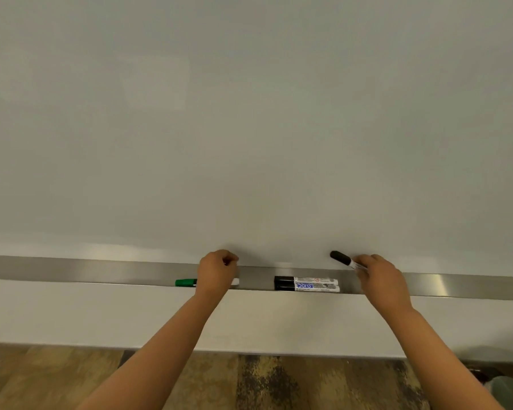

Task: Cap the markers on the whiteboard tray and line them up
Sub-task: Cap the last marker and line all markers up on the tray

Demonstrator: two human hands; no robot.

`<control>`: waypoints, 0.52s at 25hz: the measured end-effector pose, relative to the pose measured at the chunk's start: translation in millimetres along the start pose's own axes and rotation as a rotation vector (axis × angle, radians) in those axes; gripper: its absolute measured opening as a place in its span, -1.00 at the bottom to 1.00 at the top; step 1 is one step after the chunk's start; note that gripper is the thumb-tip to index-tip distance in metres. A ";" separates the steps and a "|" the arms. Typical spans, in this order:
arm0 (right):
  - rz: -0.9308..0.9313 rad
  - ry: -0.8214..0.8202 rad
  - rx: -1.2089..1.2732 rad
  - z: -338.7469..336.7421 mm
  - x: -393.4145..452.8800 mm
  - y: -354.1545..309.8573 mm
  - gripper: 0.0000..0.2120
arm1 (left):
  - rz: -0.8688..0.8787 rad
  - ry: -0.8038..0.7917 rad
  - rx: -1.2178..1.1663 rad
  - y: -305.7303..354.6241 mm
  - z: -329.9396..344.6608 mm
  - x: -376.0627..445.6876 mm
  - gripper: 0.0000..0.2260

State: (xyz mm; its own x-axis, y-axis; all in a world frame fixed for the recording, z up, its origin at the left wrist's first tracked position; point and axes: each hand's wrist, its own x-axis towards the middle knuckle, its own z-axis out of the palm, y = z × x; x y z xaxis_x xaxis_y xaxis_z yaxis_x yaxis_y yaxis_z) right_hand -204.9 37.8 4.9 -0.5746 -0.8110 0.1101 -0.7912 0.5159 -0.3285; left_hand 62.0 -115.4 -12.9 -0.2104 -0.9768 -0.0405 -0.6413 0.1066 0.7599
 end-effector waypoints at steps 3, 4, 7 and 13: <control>-0.175 0.005 0.111 4.6 -2.4 -46.0 -0.74 | -0.020 -0.031 0.159 -23.1 -26.3 6.6 -0.76; -0.209 -0.014 0.138 7.5 -1.7 -59.1 -0.73 | -0.012 -0.098 0.255 -30.3 -33.0 7.3 -0.75; -0.251 -0.077 0.176 17.5 0.1 -84.9 -0.72 | 0.053 -0.273 0.440 -40.8 -39.8 5.8 -0.76; -0.180 -0.100 0.248 22.1 -3.6 -94.7 -0.74 | 0.201 -0.352 0.431 -33.7 -26.7 7.5 -0.75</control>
State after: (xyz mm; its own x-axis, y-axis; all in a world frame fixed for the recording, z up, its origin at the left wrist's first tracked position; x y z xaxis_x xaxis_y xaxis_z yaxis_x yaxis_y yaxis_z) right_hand -123.3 -14.3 14.9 -0.3971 -0.9125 0.0981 -0.7959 0.2892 -0.5319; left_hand 101.7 -131.2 -21.5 -0.5434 -0.8173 -0.1918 -0.7900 0.4206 0.4461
